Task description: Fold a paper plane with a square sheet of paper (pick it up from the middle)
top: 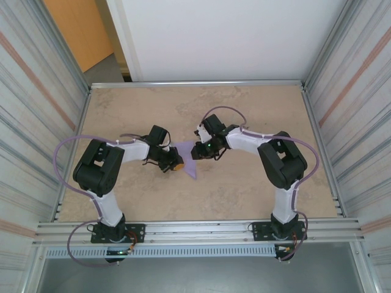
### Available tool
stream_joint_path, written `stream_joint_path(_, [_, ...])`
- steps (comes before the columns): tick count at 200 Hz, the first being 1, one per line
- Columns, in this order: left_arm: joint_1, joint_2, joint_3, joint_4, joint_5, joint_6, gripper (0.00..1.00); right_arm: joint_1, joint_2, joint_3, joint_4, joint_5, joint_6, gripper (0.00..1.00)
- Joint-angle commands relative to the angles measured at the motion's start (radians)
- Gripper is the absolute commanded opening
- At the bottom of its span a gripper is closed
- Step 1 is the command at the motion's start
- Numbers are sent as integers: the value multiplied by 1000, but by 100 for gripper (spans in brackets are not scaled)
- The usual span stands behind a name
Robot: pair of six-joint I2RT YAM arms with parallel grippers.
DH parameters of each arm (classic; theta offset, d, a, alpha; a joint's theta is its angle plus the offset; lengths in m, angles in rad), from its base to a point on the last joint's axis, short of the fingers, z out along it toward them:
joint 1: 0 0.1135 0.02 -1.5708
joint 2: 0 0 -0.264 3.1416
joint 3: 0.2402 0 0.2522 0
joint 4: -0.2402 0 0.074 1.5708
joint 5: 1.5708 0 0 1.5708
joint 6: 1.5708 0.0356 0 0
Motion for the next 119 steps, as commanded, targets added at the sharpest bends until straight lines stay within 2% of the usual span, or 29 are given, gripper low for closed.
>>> stream_joint_path(1, [-7, 44, -6, -78, -74, 7, 7, 33, -45, -35, 13, -70, 17, 23])
stream_joint_path(44, [-7, 44, -12, -77, -76, 2, 7, 97, -8, -47, 26, -114, 14, 13])
stream_joint_path(119, [-7, 49, -9, -77, -73, 2, 6, 110, 60, -35, 42, -111, 13, 9])
